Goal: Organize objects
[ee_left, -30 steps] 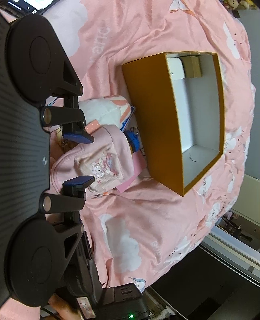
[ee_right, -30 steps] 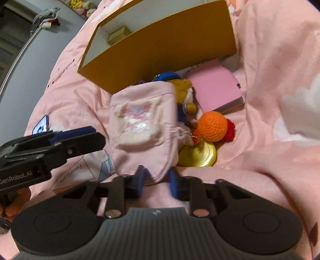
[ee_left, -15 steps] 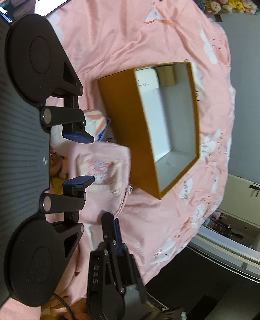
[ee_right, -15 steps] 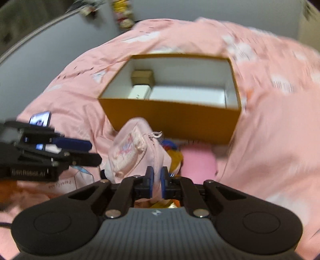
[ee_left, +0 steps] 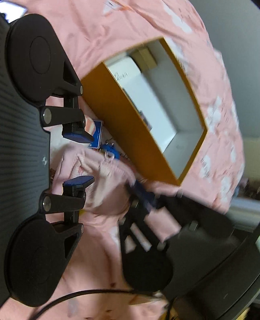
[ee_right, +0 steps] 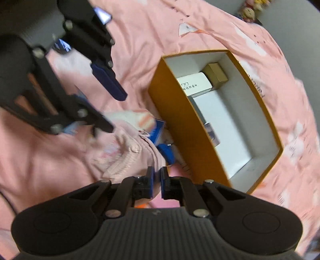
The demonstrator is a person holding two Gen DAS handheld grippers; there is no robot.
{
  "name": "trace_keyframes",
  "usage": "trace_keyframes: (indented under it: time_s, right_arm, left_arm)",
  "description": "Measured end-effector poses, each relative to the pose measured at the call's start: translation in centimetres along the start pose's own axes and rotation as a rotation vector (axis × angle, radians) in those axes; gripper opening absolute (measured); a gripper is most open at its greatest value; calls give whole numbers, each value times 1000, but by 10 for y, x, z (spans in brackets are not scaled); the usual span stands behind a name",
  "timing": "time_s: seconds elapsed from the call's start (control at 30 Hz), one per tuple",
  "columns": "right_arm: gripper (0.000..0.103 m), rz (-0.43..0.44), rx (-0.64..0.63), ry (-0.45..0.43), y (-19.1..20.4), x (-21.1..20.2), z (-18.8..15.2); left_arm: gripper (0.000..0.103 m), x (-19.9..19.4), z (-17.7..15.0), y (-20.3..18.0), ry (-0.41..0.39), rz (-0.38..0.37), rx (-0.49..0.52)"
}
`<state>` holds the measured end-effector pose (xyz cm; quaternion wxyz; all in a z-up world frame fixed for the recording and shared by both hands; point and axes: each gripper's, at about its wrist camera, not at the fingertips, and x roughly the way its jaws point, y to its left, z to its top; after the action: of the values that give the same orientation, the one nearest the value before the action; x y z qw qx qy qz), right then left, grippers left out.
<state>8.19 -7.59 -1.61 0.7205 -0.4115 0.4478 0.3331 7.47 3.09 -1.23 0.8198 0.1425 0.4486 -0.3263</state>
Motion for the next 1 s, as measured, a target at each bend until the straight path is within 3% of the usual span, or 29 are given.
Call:
trace_keyframes:
  time_s: [0.1, 0.4, 0.53, 0.7, 0.73, 0.77, 0.8, 1.0]
  right_arm:
    - [7, 29, 22, -43, -12, 13, -1]
    - [7, 66, 40, -92, -23, 33, -6]
    - [7, 81, 64, -101, -29, 44, -10]
    - [9, 120, 228, -93, -52, 53, -17]
    - [18, 126, 270, -87, -58, 54, -21]
    - [33, 129, 315, -74, -64, 56, -25]
    - [37, 132, 358, -58, -69, 59, -29]
    - [43, 193, 646, 51, -95, 94, -68]
  left_arm:
    - [42, 18, 8, 9, 37, -32, 47]
    - [46, 69, 24, 29, 164, -161, 32]
    - [29, 79, 26, 29, 187, -181, -13]
    - [21, 84, 21, 33, 200, -135, -96]
    - [21, 83, 20, 34, 200, -133, -117]
    - [20, 82, 19, 35, 202, -124, -138]
    - [20, 81, 18, 35, 200, -113, -150]
    - [20, 77, 13, 33, 201, -80, -179]
